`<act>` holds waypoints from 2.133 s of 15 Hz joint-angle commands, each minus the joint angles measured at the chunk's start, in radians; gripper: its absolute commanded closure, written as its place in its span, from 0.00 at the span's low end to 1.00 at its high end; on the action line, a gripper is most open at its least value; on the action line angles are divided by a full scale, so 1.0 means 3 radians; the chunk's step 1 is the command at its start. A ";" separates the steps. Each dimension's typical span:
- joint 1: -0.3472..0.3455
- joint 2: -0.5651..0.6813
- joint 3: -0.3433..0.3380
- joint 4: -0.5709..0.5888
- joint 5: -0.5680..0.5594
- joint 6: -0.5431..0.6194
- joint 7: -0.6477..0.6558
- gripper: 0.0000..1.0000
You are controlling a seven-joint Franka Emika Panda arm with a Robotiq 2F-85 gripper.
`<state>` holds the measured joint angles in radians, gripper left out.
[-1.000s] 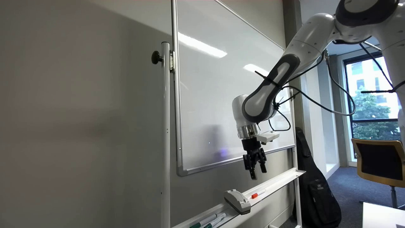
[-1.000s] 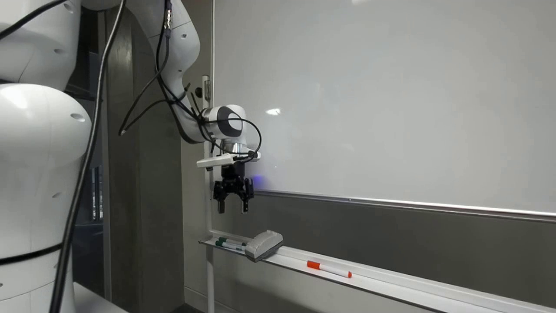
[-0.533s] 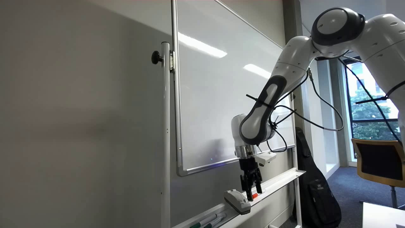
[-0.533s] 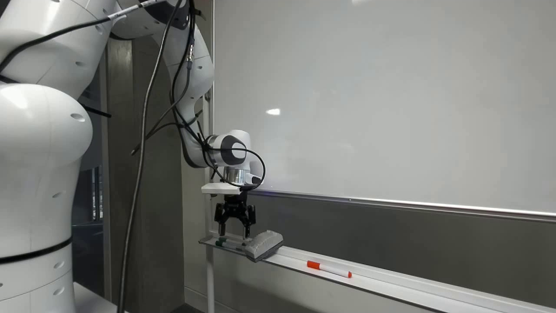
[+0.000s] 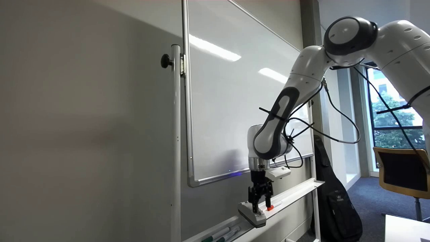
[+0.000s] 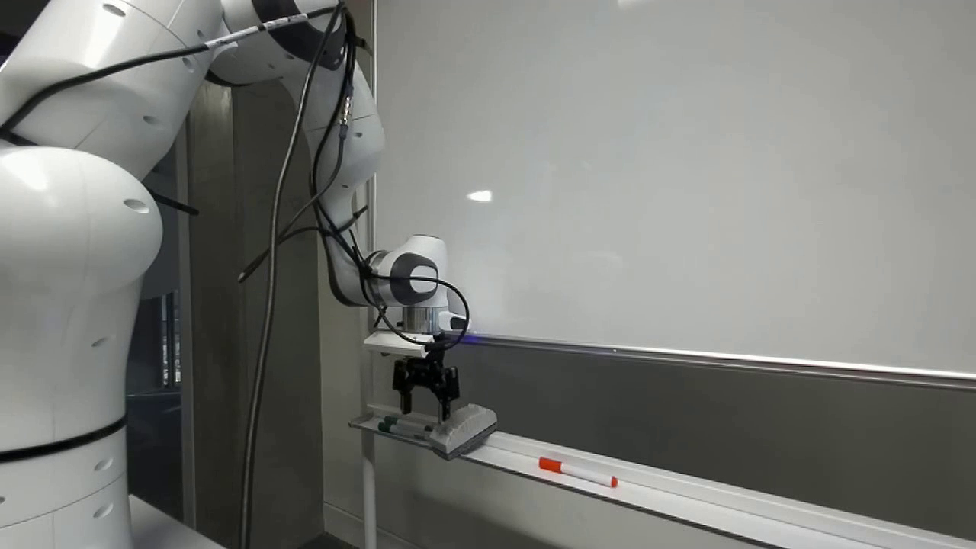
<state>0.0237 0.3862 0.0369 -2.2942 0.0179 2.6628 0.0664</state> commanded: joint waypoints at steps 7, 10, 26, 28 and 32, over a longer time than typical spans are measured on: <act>0.0074 0.0282 -0.0202 0.0270 0.0003 0.0027 0.0304 0.00; 0.0116 0.0376 -0.0243 0.0422 -0.0031 -0.0016 0.0335 0.00; 0.0317 0.0522 -0.0403 0.0510 -0.0126 0.0014 0.0759 0.00; 0.0374 0.0511 -0.0462 0.0470 -0.0194 0.0040 0.0806 0.00; 0.0455 0.0498 -0.0514 0.0433 -0.0239 0.0018 0.0958 0.00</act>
<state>0.1336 0.5084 -0.0977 -2.1664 -0.0297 2.6536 0.3092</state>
